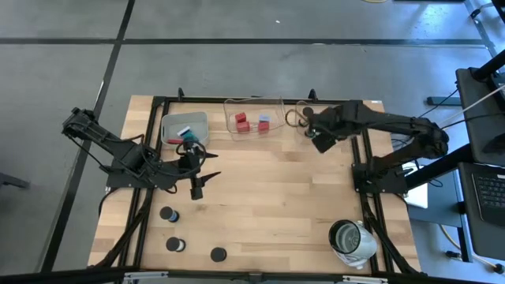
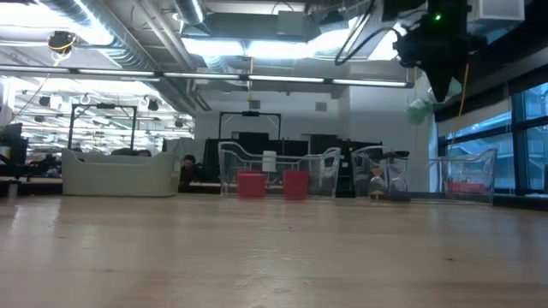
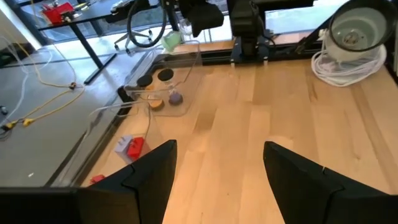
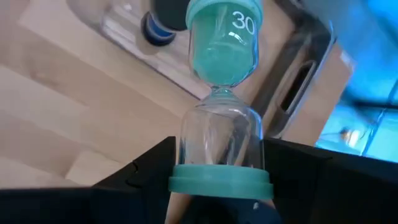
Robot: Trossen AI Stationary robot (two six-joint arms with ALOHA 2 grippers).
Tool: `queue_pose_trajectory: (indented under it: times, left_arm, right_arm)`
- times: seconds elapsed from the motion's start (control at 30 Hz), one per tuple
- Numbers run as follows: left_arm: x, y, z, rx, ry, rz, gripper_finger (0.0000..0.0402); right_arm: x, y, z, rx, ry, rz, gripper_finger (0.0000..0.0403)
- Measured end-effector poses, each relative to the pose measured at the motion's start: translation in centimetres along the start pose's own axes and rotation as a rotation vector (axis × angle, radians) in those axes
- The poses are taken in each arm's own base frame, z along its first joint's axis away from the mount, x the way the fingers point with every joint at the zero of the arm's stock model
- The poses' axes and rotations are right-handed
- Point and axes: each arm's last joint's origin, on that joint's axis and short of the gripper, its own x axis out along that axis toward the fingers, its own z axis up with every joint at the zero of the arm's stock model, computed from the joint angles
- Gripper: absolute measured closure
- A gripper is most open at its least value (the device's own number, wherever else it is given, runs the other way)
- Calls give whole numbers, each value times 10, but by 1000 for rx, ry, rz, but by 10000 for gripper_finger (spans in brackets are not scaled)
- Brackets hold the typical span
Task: Pick & Place Office items
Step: Put the light blue hourglass into the right transparent bin
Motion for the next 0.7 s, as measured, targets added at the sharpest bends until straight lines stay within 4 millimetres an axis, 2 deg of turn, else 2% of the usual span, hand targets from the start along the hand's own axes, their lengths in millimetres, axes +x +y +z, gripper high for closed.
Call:
queue_pose_trajectory:
  times: [0.13, 0.37, 0.7]
  left_arm:
    - [0, 1, -1, 11, 6, 29, 165]
    - [0, 2, -4, 30, 27, 31, 165]
    - [0, 4, -10, 85, 73, 61, 165]
  right_arm:
    - [11, -12, 15, 48, 73, 45, 195]
    - [43, -34, 42, 118, 216, -26, 197]
    - [98, -40, 73, 47, 476, 0, 197]
